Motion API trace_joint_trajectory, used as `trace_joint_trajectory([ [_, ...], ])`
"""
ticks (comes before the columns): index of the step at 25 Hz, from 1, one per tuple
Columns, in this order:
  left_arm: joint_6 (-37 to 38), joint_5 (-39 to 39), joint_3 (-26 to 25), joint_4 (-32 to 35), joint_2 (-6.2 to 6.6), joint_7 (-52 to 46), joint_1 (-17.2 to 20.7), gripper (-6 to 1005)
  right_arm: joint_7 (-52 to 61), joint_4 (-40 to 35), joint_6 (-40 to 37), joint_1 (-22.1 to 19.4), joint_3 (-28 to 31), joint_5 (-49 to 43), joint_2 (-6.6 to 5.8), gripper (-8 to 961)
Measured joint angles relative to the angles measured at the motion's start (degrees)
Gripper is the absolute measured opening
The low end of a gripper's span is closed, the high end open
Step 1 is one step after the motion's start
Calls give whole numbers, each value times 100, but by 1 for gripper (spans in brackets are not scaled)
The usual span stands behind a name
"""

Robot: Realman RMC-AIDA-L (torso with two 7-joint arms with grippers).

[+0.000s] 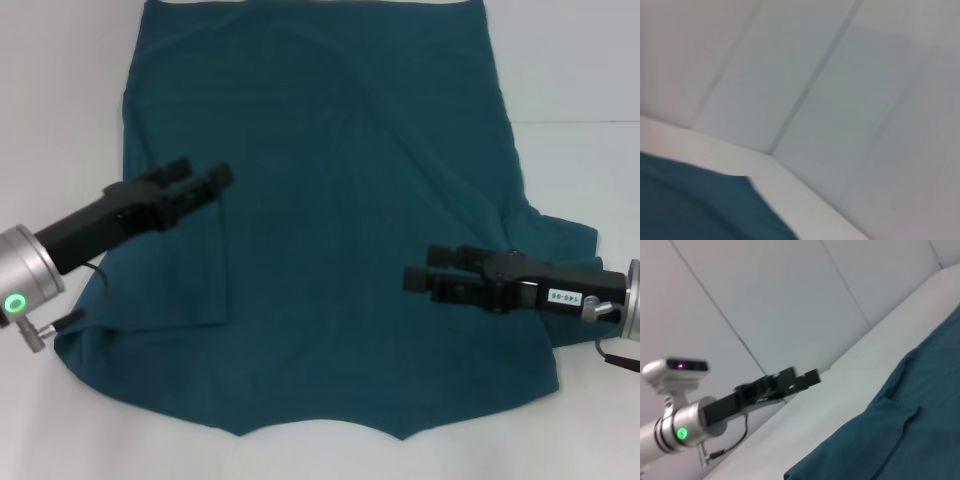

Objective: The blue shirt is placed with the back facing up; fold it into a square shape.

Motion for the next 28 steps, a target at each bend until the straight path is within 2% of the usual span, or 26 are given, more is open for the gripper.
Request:
trace_joint_trajectory([
  [3, 397, 62, 216, -26, -4, 505, 13, 882, 333, -78, 2, -38, 30, 1, -33, 924],
  [10, 584, 672, 672, 56, 13, 1034, 23, 888, 1310, -367, 360, -152, 64, -32, -87, 924],
  [16, 670, 1121, 994, 191, 2, 1292, 23, 888, 2037, -584, 439, -284, 373, -12, -155, 924],
  [28, 842, 1327, 1052, 276, 6, 1389, 28, 887, 3692, -688, 779, -533, 528, -202, -641, 925],
])
